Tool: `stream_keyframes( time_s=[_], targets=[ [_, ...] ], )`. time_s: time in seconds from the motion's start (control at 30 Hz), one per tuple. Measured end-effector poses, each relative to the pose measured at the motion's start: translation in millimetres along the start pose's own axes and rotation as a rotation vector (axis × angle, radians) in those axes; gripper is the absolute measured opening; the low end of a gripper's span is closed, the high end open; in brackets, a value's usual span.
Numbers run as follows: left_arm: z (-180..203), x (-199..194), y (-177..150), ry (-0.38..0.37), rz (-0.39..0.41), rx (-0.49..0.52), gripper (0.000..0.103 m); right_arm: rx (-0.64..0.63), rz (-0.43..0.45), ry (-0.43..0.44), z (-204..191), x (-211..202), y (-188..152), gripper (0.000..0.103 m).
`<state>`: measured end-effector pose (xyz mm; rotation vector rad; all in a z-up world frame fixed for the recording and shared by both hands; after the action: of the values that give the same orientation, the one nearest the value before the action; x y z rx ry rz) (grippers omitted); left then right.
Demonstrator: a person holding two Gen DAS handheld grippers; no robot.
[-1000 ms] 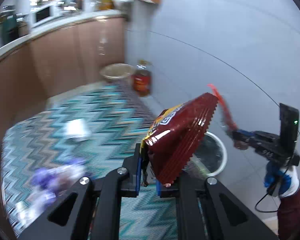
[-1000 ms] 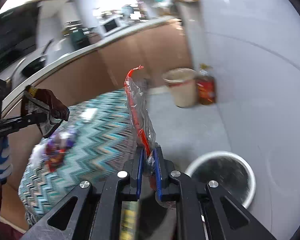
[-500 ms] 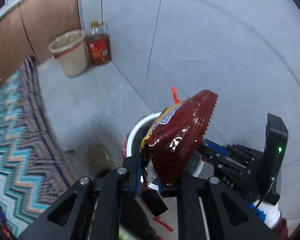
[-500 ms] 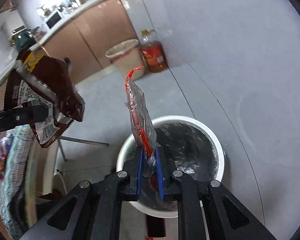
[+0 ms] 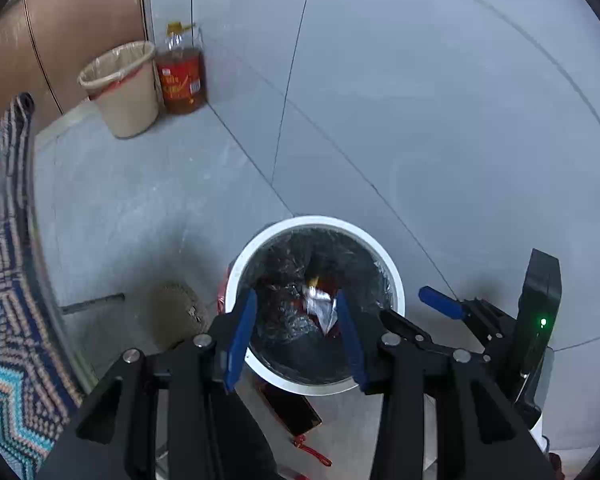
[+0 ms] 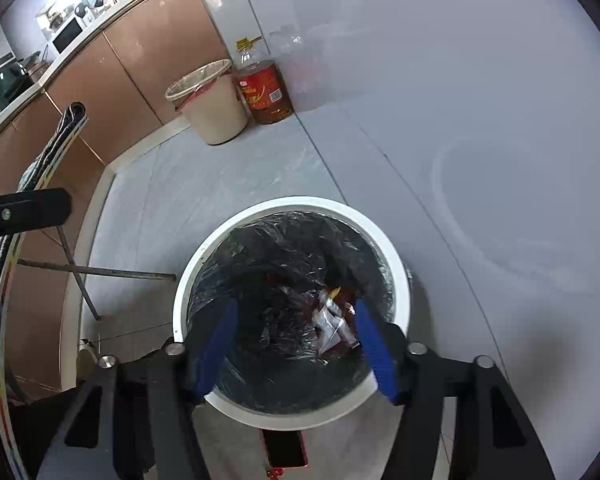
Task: Collect trash
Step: 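Carry both items over the white bin and open both tools to drop them, then return both tools from the bin to the trash pile on the table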
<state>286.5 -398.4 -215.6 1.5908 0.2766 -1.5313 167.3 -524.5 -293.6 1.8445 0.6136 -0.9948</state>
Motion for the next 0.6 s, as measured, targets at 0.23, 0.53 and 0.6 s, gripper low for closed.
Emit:
stream_keyframes(
  time_s=[0.23, 0.53, 0.6],
  targets=[
    [4.2, -57.9, -20.6, 0.069, 0.2, 0.022, 0.04, 0.024, 0.065, 0.011, -19.5, -37.9, 9.4, 0.092],
    [-12.1, -150.3, -67.3, 0.135, 0.321, 0.026, 0.04, -0.025, 0.237, 0.105, -75.7, -140.0, 8.5, 0.103],
    [-20.1, -172.5, -80.8, 0.166, 0.368, 0.013, 0.042, -0.036, 0.274, 0.126, -87.2, -158.1, 7.6, 0.103]
  ],
)
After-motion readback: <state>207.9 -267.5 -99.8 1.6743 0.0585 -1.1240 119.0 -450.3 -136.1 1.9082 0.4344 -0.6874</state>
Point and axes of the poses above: each gripper's, at about its wrist camera, not at the fingertips, and x roughly the way its jaws point, z to its right, y to its top, the point moved 1 cm from there along x, roughly the way its jaws point, and after that the axes turned 2 degrees about x, right-handed, at the moved point
